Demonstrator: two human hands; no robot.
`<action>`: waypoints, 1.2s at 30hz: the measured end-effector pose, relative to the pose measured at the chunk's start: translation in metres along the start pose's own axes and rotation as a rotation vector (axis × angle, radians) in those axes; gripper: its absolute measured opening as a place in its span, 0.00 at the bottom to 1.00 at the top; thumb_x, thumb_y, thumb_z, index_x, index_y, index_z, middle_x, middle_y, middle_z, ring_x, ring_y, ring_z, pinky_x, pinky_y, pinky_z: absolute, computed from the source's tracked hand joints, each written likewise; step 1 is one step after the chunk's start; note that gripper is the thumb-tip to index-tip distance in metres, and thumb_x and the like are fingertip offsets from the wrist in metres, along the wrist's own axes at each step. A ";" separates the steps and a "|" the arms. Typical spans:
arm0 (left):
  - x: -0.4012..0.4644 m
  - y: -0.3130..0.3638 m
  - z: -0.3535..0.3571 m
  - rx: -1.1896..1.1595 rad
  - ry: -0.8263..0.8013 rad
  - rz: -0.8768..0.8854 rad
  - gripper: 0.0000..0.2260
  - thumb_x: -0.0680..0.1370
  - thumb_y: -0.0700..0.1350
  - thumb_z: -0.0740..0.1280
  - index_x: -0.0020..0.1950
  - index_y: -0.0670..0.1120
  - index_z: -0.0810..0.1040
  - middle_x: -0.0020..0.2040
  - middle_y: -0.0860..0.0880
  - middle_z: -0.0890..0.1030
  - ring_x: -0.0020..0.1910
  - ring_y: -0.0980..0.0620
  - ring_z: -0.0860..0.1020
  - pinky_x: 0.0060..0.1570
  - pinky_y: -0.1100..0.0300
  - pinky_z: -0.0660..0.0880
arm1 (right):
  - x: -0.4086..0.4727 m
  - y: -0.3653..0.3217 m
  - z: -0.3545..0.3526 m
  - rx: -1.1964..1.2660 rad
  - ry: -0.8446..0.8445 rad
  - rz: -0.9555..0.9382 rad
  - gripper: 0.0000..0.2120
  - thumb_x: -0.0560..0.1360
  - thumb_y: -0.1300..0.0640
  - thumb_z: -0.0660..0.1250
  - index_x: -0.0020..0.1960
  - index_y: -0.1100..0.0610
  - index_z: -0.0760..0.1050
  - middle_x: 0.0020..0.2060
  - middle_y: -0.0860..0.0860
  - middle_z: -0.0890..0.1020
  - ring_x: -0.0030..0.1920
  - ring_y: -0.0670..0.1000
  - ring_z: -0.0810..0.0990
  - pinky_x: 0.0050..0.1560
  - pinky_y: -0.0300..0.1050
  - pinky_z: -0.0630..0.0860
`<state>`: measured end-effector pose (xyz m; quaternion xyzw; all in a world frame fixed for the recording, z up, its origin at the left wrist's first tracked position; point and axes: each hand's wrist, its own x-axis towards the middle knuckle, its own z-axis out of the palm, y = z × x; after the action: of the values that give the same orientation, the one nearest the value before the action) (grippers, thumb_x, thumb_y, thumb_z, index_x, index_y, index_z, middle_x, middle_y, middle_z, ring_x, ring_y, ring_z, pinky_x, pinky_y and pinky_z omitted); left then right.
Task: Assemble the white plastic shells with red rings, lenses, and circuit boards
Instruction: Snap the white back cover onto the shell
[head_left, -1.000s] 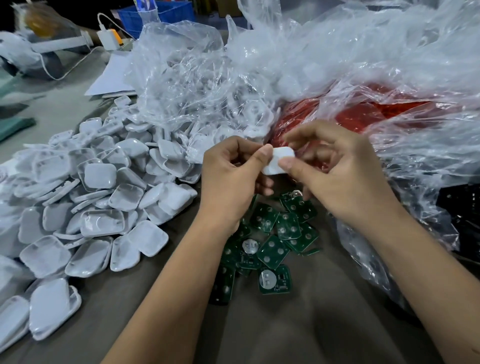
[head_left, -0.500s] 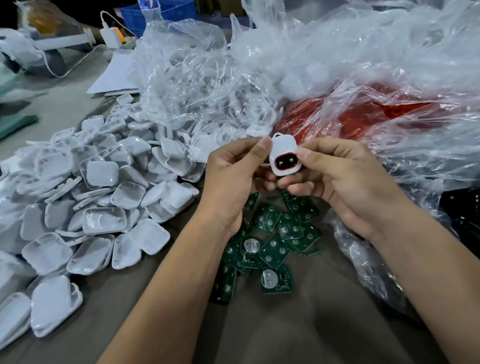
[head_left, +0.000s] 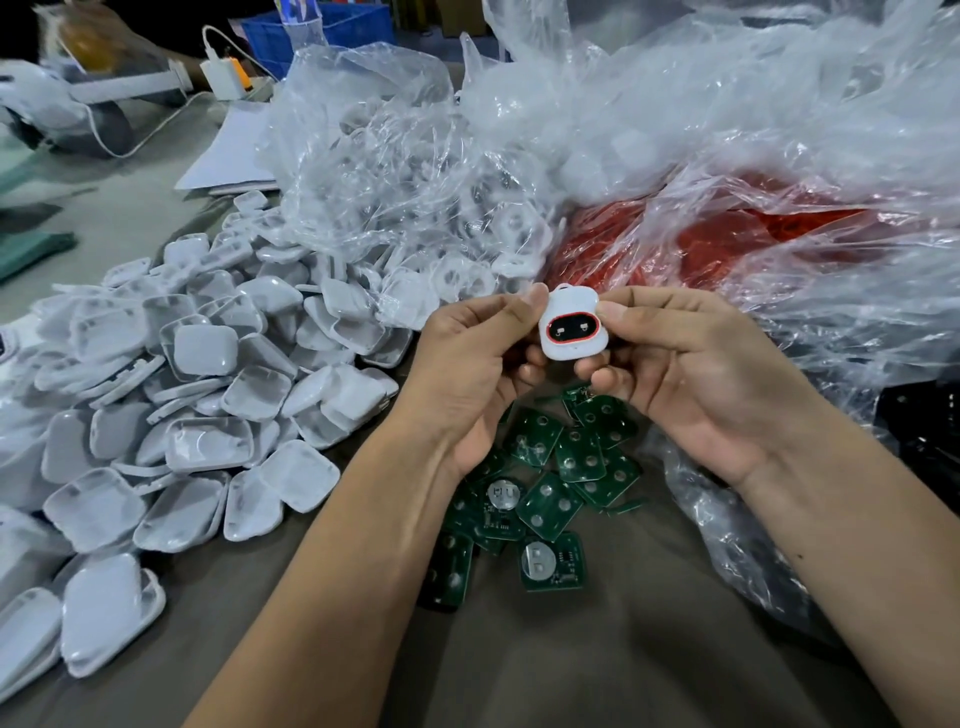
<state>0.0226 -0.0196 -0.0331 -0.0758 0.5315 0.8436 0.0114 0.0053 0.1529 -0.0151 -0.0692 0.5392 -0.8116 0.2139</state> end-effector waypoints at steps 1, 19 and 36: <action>0.000 0.000 0.000 -0.002 0.007 -0.005 0.08 0.81 0.40 0.69 0.43 0.38 0.82 0.35 0.45 0.78 0.27 0.57 0.71 0.24 0.68 0.70 | 0.000 0.000 0.000 0.009 0.003 0.008 0.11 0.72 0.62 0.69 0.50 0.68 0.81 0.39 0.61 0.86 0.33 0.50 0.83 0.32 0.36 0.80; 0.074 0.050 0.085 0.560 0.288 0.475 0.11 0.83 0.51 0.66 0.47 0.46 0.81 0.43 0.49 0.85 0.43 0.44 0.85 0.50 0.42 0.82 | 0.087 -0.101 0.015 0.206 0.343 -0.129 0.08 0.84 0.64 0.60 0.50 0.66 0.75 0.32 0.57 0.82 0.28 0.50 0.80 0.28 0.36 0.77; 0.136 0.050 0.112 0.661 0.236 0.378 0.05 0.77 0.41 0.66 0.45 0.49 0.81 0.44 0.52 0.83 0.45 0.47 0.84 0.50 0.45 0.83 | 0.217 -0.191 -0.035 0.077 0.464 -0.095 0.11 0.85 0.67 0.54 0.54 0.69 0.75 0.55 0.65 0.82 0.46 0.61 0.88 0.44 0.48 0.87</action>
<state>-0.1294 0.0512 0.0404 -0.0651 0.7766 0.5997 -0.1815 -0.2538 0.1539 0.1179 0.1022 0.5387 -0.8349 0.0481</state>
